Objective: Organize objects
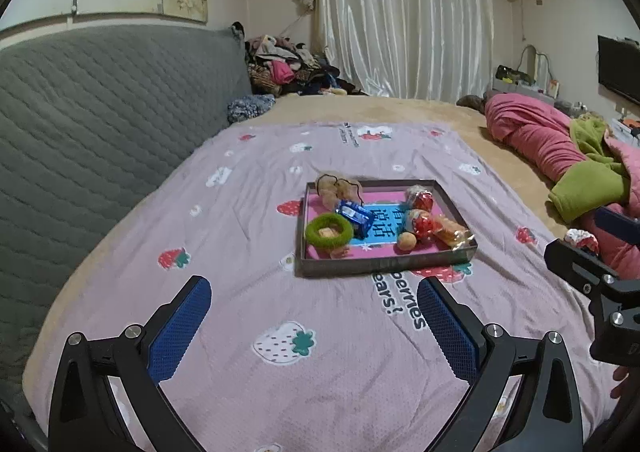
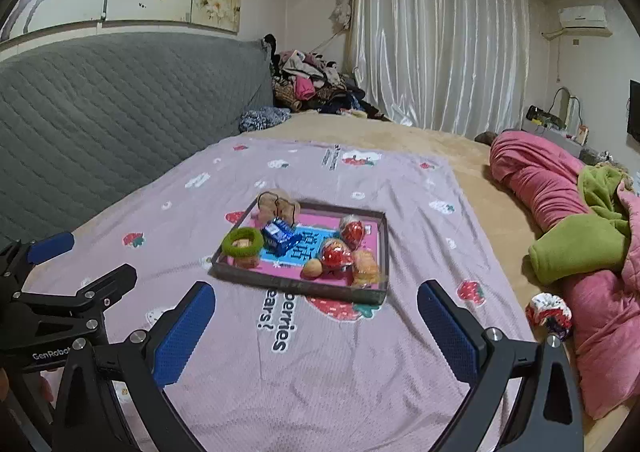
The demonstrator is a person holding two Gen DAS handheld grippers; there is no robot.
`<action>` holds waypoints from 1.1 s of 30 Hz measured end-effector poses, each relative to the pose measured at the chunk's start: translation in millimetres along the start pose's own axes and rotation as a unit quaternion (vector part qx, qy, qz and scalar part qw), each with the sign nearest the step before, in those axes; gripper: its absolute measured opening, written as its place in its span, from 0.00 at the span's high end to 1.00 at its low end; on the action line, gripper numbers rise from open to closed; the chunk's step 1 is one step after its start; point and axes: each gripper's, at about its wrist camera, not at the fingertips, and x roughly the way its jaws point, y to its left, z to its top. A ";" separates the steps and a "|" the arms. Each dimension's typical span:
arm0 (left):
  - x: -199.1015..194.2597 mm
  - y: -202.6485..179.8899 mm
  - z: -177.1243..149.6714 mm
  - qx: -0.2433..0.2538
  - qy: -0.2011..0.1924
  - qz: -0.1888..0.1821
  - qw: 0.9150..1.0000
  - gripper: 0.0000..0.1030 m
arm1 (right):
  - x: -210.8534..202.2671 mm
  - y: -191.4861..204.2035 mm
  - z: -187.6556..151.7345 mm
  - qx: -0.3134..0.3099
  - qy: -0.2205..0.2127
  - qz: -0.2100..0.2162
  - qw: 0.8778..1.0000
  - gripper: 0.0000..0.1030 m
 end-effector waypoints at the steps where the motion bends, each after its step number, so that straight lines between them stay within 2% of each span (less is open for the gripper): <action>1: 1.6 -0.4 -2.5 -0.001 -0.003 -0.003 1.000 0.00 | 1.7 0.1 -2.0 0.000 0.001 0.000 1.000 0.01; 16: 42.0 -9.4 -39.6 0.009 0.023 -0.015 1.000 0.00 | 28.4 -4.9 -40.2 0.002 0.012 -0.010 1.000 0.01; 27: 67.9 -11.8 -57.3 0.004 0.051 -0.018 0.999 0.00 | 52.6 -3.7 -62.0 0.004 0.036 -0.010 0.999 0.01; 33: 79.0 -9.9 -66.0 -0.002 0.061 -0.017 0.998 0.00 | 57.2 -5.0 -71.8 0.009 0.029 -0.017 0.999 0.01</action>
